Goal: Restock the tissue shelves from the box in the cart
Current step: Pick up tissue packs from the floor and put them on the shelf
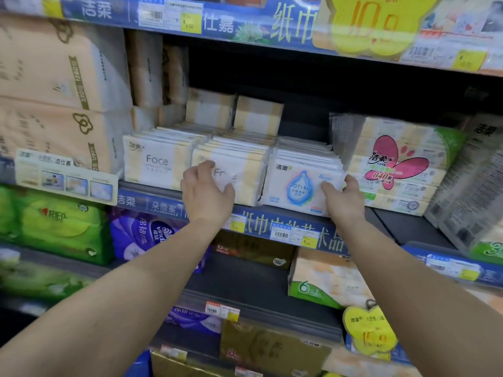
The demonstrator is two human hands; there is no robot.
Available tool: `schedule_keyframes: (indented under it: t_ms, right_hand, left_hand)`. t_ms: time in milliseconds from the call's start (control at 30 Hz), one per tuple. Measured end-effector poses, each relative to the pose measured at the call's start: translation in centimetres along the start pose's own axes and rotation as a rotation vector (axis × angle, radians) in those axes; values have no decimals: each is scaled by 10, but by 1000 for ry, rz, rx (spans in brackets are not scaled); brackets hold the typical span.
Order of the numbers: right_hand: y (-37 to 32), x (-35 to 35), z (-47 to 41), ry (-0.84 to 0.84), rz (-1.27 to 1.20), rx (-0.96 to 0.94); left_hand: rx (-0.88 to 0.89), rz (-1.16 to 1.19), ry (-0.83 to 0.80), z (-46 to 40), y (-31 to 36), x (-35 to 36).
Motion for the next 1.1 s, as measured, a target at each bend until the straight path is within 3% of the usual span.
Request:
schedule_keyframes:
  t_ms: [167, 267, 367, 433, 567, 700, 900, 1100]
  right_hand:
    - [-2, 5, 2, 7, 54, -12]
    - [-14, -6, 13, 129, 147, -77]
    - [-41, -12, 36, 294, 231, -239]
    - [-62, 4, 56, 285, 248, -371]
    - [-96, 74, 103, 68, 311, -579]
    - [-112, 182, 174, -249, 495, -728]
    - [-103, 367, 339, -707, 734, -828]
    - [-99, 526, 560, -1005, 700, -914]
  left_hand:
    - [-28, -110, -146, -6, -4, 6]
    - [-38, -119, -178, -9, -2, 7]
    - [-38, -102, -187, -9, -1, 2]
    - [-12, -85, -171, -7, 0, -5]
    - [25, -78, -149, -3, -17, -35]
    - [45, -230, -107, -7, -80, -101]
    - [-59, -638, -234, 8, -243, -247]
    - [-366, -838, -303, 70, -422, -446]
Point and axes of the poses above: each hand's wrist, its own z-axis away from the middle knuckle, its own x-axis out of the palm, y = z × x, the point moved 9 cm from there along -z, towards the middle knuckle, and after that the axes turned 6 degrees about -z, right-handed, at the moved point
